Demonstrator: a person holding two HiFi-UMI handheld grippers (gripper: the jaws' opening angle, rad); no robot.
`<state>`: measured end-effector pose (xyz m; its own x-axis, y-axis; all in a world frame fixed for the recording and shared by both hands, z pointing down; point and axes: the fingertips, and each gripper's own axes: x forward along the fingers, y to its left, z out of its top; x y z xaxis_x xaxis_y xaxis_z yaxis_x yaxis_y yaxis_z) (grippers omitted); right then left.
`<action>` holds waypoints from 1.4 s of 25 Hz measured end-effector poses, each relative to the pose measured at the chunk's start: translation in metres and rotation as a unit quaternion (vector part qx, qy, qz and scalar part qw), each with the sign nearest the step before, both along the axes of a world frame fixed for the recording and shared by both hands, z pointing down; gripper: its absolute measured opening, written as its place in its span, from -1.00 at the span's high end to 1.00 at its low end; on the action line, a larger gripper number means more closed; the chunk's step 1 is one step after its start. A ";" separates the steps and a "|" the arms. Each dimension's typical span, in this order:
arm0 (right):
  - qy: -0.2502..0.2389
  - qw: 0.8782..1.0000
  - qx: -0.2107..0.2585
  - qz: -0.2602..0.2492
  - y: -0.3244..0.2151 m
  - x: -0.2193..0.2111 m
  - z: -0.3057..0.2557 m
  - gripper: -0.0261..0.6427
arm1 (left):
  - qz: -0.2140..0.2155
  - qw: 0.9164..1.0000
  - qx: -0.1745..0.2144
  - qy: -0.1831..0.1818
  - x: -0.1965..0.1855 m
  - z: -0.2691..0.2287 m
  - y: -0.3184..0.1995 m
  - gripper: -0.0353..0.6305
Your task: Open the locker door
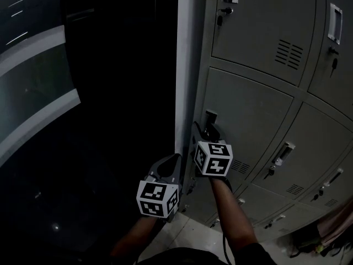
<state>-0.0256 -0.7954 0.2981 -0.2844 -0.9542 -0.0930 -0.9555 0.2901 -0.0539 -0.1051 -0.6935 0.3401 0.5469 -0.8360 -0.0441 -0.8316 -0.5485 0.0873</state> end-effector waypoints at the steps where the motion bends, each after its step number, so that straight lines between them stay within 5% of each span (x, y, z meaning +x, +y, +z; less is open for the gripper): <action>1: 0.001 1.000 0.001 -0.001 0.002 -0.001 0.000 0.47 | 0.000 1.000 -0.001 0.001 0.000 0.000 0.001 0.88; 35: 0.047 0.993 0.026 -0.106 0.181 -0.017 0.002 0.74 | -0.068 0.997 -0.007 0.032 0.007 0.004 0.114 0.88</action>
<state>-0.0430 -0.6147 0.3002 -0.4880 -0.8665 -0.1049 -0.8728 0.4851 0.0533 -0.0977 -0.5795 0.3443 0.4247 -0.9031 -0.0628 -0.8907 -0.4293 0.1497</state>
